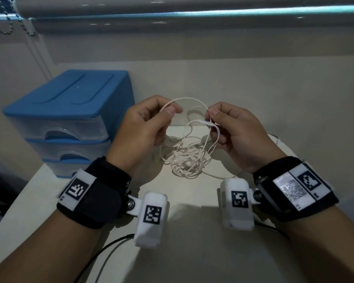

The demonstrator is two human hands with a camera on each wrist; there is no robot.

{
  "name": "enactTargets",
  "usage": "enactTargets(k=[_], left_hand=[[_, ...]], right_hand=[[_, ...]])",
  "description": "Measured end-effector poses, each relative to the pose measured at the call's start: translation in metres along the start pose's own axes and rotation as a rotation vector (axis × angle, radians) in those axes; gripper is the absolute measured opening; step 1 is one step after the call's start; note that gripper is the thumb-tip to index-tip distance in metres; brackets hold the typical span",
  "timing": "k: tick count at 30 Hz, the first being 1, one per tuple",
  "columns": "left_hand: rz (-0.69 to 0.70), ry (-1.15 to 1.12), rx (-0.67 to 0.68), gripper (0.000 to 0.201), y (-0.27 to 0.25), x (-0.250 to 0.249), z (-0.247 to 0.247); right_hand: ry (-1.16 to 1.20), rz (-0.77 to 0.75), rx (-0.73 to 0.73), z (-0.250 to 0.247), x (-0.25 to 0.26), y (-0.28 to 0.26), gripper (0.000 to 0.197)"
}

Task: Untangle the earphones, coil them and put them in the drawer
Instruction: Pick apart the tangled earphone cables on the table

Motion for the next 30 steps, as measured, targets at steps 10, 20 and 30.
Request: enactTargets(k=[10,20,30], left_hand=[[0.074,0.237,0.133,0.018,-0.001,0.003,-0.005],[-0.186,0.26,0.451,0.037,-0.008,0.007,0.001],[-0.194,0.249,0.384,0.044,-0.006,0.006,0.0]], right_hand=[[0.121,0.064,0.128,0.007,0.002,-0.002,0.017],[0.224,0.101,-0.089,0.002,0.002,0.0,0.013],[0.204,0.174,-0.226,-0.008,-0.002,0.002,0.018]])
Point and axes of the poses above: each hand's wrist, its own y-axis towards the middle knuckle, its own z-axis out of the palm, x = y × z, the point moved 1 cm from there along y, towards the middle knuckle
